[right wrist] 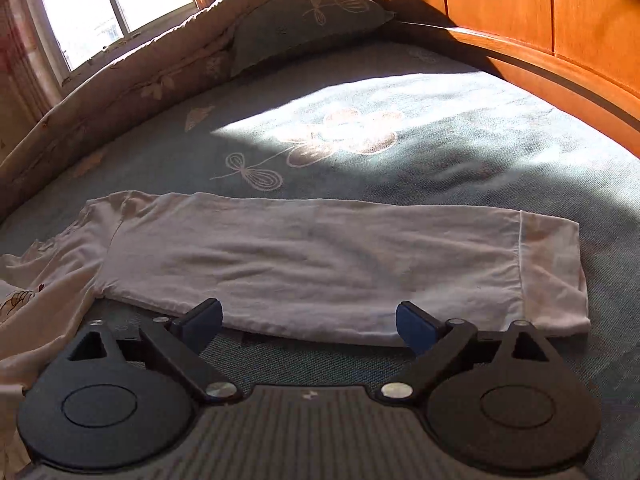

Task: Fold clothes
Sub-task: 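Straighten the 'OH,YES!' sleeve with the left gripper and release it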

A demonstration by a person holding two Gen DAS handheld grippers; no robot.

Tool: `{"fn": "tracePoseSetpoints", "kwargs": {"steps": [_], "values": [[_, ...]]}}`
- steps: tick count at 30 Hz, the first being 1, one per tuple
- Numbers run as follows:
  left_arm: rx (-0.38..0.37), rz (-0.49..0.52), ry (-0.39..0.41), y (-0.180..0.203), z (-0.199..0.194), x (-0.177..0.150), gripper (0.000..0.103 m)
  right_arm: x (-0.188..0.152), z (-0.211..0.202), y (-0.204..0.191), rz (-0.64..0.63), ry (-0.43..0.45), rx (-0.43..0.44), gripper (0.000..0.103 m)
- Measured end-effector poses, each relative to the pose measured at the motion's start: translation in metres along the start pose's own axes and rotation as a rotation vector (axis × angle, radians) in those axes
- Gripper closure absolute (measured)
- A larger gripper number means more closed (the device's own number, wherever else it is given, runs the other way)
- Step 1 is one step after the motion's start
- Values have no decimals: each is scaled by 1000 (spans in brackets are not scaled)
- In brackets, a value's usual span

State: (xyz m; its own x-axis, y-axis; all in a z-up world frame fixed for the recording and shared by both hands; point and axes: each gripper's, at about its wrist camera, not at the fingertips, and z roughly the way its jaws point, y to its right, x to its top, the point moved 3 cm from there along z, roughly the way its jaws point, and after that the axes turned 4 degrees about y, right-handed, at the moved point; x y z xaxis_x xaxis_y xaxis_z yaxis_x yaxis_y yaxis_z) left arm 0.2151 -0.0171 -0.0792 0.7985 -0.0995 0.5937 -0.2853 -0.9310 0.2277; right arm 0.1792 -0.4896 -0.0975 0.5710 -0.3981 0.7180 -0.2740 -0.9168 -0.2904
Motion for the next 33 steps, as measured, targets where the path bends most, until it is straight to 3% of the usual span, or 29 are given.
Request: {"fn": "tracePoseSetpoints", "kwargs": {"steps": [4,10,15,19,24,28,33], "values": [[-24,6,4,-3,-6,-4,18,-24,-14,-25,-32,-22,54,5],[-15,20,-5,-14,4,1,18,-53,-23,-93,-136,-69,186,3],[-35,-44,-41,-25,27,-13,18,-79,-20,-139,-213,-117,258,1],[-71,-50,6,-32,20,-33,16,-104,-15,-150,-219,-135,247,0],[-82,-66,-6,-47,0,-47,15,-109,-15,-153,-235,-133,208,0],[14,-122,-28,-77,-22,-52,16,-107,-9,-159,-242,-158,151,0],[92,-165,48,-117,-75,-42,16,-117,-1,-181,-395,-185,26,0]]}}
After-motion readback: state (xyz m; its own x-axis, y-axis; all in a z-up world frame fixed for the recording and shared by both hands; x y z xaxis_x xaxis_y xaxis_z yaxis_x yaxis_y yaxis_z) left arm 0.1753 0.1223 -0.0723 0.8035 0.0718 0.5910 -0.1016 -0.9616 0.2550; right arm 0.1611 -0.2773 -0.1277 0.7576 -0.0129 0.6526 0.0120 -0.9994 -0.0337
